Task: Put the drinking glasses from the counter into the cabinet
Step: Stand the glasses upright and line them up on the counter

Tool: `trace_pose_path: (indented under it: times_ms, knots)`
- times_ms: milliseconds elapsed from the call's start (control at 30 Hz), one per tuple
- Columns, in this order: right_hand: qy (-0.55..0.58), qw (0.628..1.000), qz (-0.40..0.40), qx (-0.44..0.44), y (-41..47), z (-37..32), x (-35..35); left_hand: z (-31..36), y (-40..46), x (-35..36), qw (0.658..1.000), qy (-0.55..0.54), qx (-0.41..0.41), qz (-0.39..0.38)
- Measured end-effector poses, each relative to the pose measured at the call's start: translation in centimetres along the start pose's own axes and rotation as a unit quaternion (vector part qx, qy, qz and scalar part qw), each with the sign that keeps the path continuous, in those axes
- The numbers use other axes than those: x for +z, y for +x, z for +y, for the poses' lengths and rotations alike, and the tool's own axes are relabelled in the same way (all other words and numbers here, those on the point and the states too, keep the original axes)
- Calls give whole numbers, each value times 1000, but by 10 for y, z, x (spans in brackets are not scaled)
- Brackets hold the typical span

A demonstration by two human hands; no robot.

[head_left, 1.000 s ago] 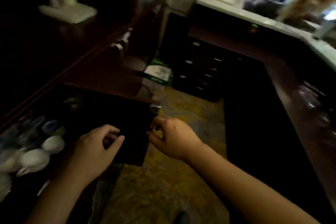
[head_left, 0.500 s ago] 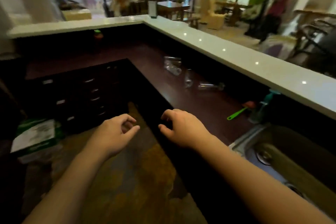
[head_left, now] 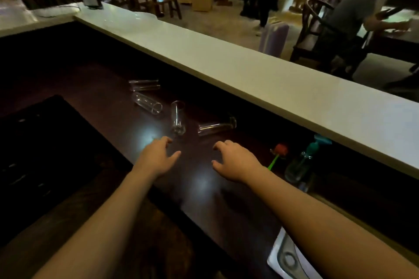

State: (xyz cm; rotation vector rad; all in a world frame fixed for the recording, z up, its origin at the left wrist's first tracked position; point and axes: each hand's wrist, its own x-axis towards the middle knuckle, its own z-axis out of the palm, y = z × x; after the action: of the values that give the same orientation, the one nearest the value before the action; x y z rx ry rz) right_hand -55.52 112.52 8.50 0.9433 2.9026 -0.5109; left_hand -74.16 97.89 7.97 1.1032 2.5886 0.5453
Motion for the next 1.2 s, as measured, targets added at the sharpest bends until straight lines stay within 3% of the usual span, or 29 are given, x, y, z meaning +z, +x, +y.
trace_pose_path:
  times_ms: [233, 433, 600, 833, 1200]
  knots:
    - [-37, 995, -15, 95, 142, 2, 23, -39, 198, 25, 996, 70, 32, -45]
    - [-83, 978, -61, 182, 213, -4, 40, -56, 290, 45, 992, 17, 20, -127]
    - [-114, 967, -101, 205, 234, -8, 49, -53, 316, 60, 988, -53, -18, -143]
    - [-155, 966, -85, 190, 245, -8, 55, -49, 324, 73, 976, -114, -71, -173]
    - [-86, 982, -36, 162, 218, -14, 44, -62, 303, 46, 975, -194, 46, -99]
